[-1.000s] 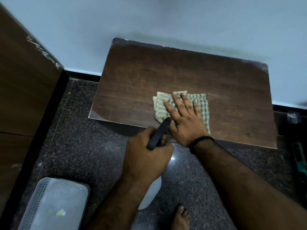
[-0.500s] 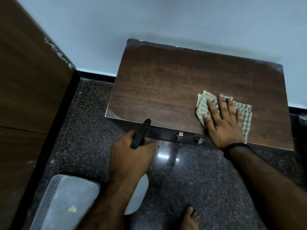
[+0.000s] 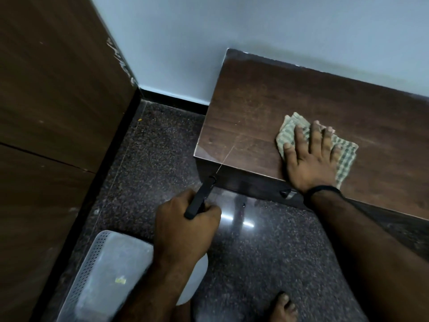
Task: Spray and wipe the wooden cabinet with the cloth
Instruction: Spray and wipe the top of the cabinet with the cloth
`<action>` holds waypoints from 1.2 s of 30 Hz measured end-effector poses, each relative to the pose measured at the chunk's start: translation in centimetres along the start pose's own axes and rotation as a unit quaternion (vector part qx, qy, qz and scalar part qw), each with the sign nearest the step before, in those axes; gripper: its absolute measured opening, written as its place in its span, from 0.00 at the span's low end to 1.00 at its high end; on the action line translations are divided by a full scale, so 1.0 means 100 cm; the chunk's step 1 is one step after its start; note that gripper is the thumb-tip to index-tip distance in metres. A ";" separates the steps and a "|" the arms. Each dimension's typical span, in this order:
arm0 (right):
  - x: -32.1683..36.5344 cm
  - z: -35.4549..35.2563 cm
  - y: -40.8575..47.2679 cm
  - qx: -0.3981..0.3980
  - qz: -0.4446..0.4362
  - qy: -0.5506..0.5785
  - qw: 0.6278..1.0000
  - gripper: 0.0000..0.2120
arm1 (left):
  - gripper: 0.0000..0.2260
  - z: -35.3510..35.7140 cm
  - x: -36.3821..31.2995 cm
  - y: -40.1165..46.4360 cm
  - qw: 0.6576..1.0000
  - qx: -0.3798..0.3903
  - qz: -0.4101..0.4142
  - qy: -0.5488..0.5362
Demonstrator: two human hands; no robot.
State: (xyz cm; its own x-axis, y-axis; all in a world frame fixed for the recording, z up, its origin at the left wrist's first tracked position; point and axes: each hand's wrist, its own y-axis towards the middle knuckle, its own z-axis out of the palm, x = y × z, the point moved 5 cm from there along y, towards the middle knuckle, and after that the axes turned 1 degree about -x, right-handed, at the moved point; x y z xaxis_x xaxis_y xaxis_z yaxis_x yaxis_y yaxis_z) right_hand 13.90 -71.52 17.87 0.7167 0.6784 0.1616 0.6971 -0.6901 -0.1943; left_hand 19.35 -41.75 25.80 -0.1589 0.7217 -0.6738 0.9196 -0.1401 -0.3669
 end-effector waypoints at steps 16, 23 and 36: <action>0.135 0.021 0.002 0.008 -0.130 -0.015 0.991 0.28 | 0.12 -0.039 0.041 0.012 0.999 -0.003 -0.035 -0.001; 0.168 0.032 -0.012 0.027 -0.225 -0.029 0.974 0.30 | 0.11 -0.042 0.038 0.007 0.999 -0.024 -0.028 -0.005; 0.102 0.022 -0.022 0.035 -0.419 -0.077 0.904 0.28 | 0.07 0.007 -0.011 -0.017 0.999 -0.018 0.033 -0.018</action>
State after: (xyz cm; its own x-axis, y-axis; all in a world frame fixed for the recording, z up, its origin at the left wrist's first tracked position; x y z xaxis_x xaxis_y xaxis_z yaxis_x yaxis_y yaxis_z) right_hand 19.65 -62.49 17.79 -0.0783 0.9862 0.1457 0.9870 0.0973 -0.1278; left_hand 17.69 -42.79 26.70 -0.1096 0.6863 -0.7190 0.9409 -0.1616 -0.2976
